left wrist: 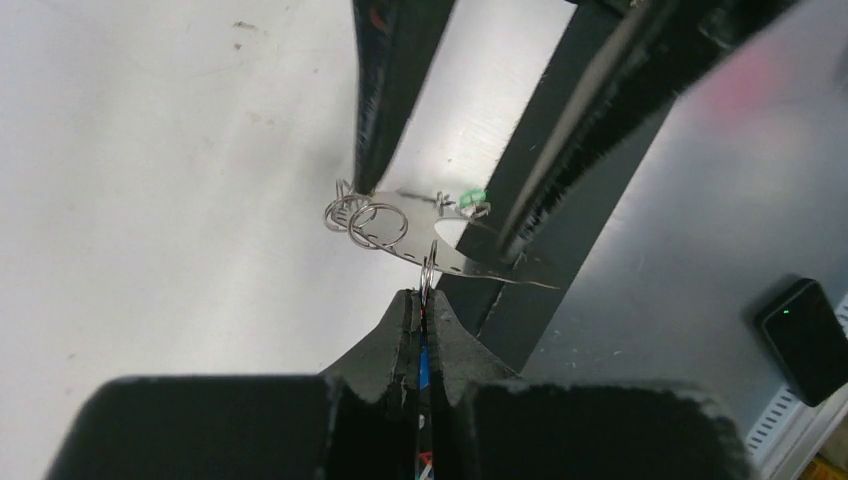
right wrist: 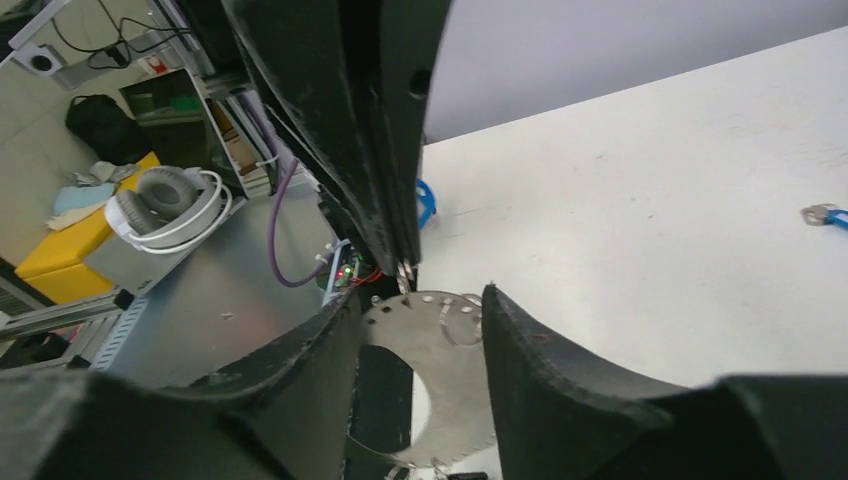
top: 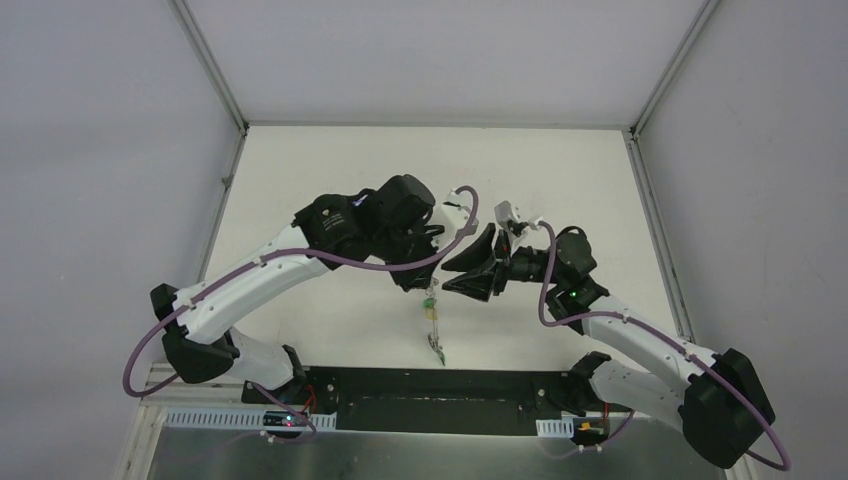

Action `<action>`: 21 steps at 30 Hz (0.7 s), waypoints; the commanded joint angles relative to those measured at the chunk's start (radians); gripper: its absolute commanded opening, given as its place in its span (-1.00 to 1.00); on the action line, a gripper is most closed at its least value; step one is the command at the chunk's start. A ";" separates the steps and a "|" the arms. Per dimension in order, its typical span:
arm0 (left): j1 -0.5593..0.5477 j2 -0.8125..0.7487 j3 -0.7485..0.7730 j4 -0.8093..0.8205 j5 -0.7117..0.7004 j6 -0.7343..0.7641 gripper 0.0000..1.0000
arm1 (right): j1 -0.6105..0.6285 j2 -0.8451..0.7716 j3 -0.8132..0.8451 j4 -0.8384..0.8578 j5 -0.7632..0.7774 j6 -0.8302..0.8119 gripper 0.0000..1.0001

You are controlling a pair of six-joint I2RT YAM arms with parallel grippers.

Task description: Put the keys on the keyring

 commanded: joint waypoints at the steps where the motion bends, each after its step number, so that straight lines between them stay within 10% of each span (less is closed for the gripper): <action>1: -0.035 0.057 0.103 -0.170 -0.129 0.048 -1.00 | 0.047 0.034 0.047 0.116 -0.002 0.033 -0.11; 21: -0.063 -0.022 -0.005 -0.013 -0.100 0.082 -1.00 | 0.112 0.159 0.016 0.230 0.026 0.001 -0.37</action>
